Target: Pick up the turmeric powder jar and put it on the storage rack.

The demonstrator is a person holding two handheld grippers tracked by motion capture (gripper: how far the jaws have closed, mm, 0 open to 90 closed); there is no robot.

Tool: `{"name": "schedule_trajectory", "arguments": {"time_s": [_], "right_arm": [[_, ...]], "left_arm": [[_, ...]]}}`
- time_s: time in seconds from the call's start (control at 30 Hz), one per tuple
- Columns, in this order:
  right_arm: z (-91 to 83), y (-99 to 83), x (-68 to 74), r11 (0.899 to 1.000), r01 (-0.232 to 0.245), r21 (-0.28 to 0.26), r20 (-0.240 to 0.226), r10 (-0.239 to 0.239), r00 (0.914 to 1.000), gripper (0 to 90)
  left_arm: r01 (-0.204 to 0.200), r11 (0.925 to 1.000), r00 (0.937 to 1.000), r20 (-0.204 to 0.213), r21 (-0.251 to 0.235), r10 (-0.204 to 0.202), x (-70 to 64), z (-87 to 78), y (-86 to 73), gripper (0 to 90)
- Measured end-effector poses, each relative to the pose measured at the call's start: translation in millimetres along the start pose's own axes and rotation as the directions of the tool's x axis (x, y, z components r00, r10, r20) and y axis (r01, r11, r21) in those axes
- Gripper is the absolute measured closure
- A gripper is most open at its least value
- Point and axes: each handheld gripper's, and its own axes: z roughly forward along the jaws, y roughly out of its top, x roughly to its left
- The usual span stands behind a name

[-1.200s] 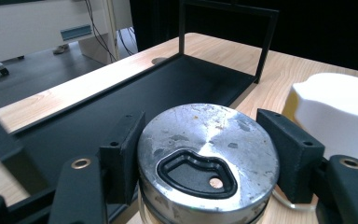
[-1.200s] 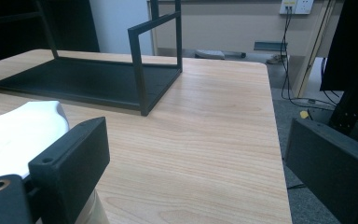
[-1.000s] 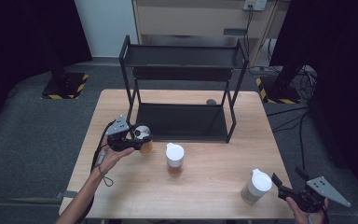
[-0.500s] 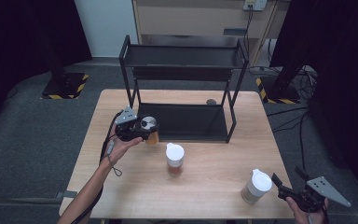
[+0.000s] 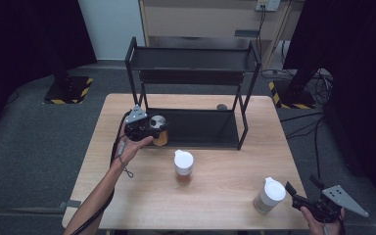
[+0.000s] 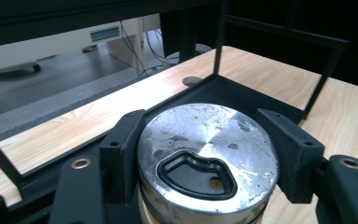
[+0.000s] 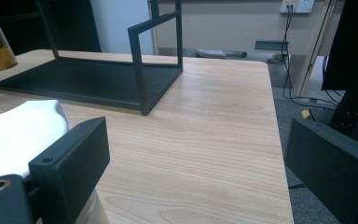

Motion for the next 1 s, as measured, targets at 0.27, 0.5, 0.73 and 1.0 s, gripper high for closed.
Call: {"name": "schedule_trajectory", "arguments": {"time_s": [0.27, 0.5, 0.73, 1.0], "right_arm": [[0.0, -0.4, -0.4, 1.000, -0.002, -0.001, 0.000, 0.002, 1.0000, 6.5], [0.0, -0.5, -0.8, 1.000, -0.002, -0.002, -0.002, 0.002, 1.0000, 6.5], [0.0, -0.8, -1.1, 1.000, -0.003, -0.003, -0.003, 0.003, 1.0000, 6.6], [0.0, -1.2, -1.7, 1.000, -0.004, -0.004, -0.004, 0.004, 1.0000, 6.6]], "left_arm": [[0.011, 0.9999, 0.9992, -0.038, 0.008, -0.011, -2.2, 10.9, 0.3, 34.1], [0.016, 0.9998, 0.9969, -0.077, 0.012, -0.015, -3.5, 21.1, -1.4, 34.1], [0.023, 0.9997, 0.9935, -0.112, 0.009, -0.022, -5.7, 30.6, -3.5, 34.1], [0.025, 0.9994, 0.9890, -0.146, 0.022, -0.022, -8.4, 40.8, -8.2, 34.1]]}}
